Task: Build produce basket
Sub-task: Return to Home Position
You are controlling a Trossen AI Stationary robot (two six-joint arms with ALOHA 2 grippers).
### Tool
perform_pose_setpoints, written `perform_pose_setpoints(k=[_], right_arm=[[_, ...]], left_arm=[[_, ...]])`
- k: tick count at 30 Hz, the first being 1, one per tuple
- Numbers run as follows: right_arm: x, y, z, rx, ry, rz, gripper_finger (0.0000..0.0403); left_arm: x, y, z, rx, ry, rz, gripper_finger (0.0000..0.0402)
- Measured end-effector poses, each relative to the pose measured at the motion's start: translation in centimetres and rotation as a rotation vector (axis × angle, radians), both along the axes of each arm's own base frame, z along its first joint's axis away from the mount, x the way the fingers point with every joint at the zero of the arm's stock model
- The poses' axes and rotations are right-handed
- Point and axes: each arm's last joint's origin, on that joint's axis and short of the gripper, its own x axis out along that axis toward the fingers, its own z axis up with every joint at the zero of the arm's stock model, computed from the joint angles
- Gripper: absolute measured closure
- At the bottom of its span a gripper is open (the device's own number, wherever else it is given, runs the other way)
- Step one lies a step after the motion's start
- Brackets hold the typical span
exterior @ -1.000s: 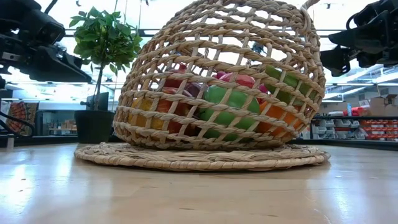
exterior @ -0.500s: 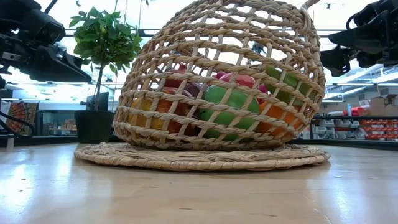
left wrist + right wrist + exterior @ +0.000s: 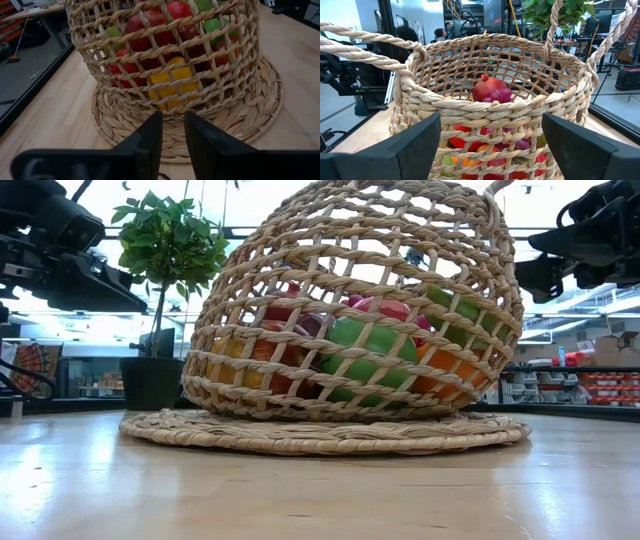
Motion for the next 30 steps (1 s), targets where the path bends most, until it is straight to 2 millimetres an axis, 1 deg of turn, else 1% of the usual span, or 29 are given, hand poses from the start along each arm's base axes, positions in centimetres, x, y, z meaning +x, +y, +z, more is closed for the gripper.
perform_pose_setpoints(k=[4,11,23,30], right_arm=[[0.00,0.00,0.00,0.000,0.000,0.000,0.0053],[0.00,-0.01,0.00,0.000,0.000,-0.001,0.0053],[0.00,-0.02,0.00,0.000,0.000,-0.007,0.0053],[0.00,-0.01,0.00,0.000,0.000,-0.003,0.0053]], left_arm=[[0.00,0.00,0.00,0.000,0.000,0.000,0.0316],[0.00,0.00,0.00,0.000,0.000,0.000,0.0308],[0.00,0.00,0.00,0.000,0.000,0.000,0.0319],[0.00,0.00,0.01,0.000,0.000,0.000,0.0311]])
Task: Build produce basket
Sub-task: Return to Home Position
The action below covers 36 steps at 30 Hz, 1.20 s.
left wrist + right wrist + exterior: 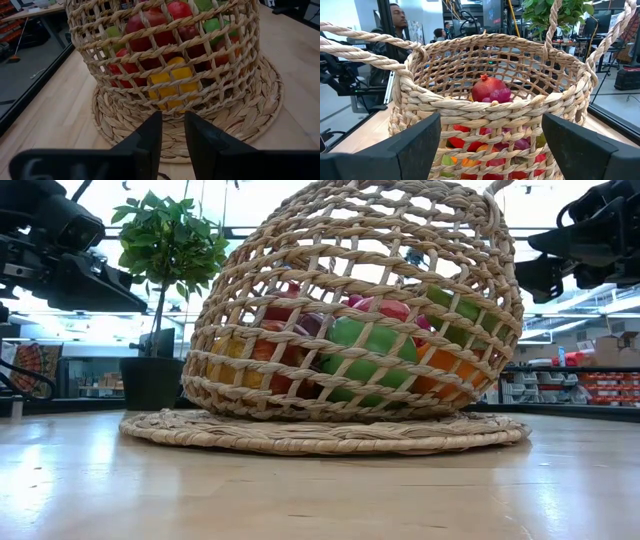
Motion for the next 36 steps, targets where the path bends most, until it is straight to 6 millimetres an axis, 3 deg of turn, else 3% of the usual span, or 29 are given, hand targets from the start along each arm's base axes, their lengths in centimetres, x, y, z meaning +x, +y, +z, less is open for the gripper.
perform_pose_setpoints(k=[36], right_arm=[[0.00,0.00,0.00,0.000,0.000,0.001,0.0053]], left_arm=[[0.00,0.00,0.00,0.000,0.000,0.000,0.0309]])
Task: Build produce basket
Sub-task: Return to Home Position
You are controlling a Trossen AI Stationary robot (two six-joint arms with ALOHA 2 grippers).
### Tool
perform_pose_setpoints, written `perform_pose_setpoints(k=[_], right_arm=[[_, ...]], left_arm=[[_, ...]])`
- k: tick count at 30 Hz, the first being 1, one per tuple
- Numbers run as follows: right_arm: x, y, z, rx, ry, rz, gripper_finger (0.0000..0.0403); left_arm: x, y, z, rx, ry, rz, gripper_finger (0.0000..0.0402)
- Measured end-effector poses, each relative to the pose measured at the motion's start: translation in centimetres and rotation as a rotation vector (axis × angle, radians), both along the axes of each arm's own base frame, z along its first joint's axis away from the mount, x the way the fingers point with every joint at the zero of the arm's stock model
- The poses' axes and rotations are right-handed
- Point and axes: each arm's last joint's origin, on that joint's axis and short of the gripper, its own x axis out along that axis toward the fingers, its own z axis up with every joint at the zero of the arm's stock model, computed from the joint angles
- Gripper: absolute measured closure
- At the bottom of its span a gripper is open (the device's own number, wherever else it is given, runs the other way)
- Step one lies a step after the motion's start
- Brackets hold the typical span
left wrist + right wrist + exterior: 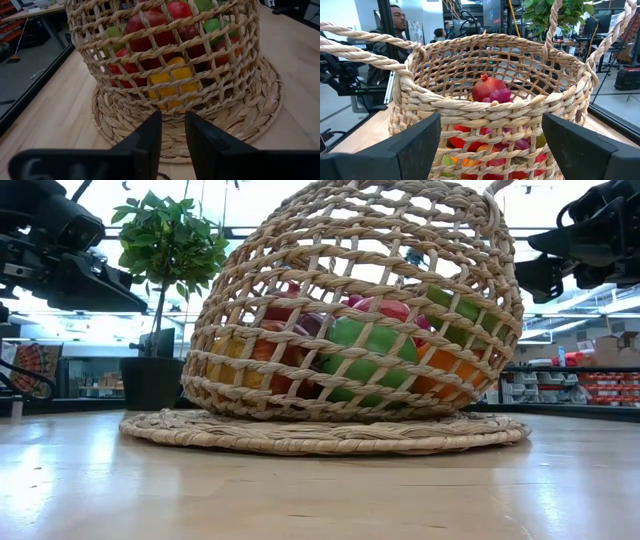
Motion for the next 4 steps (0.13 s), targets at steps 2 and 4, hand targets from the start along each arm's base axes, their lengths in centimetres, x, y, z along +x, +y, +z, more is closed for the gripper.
perform_pose_setpoints(k=[2,4], right_arm=[[0.00,0.00,0.00,0.000,0.000,0.000,0.0053],[0.00,0.00,0.00,0.000,0.000,0.000,0.0053]], left_arm=[[0.00,0.00,0.00,0.000,0.000,0.000,0.0312],[0.00,0.00,0.00,0.000,0.000,0.000,0.0315]])
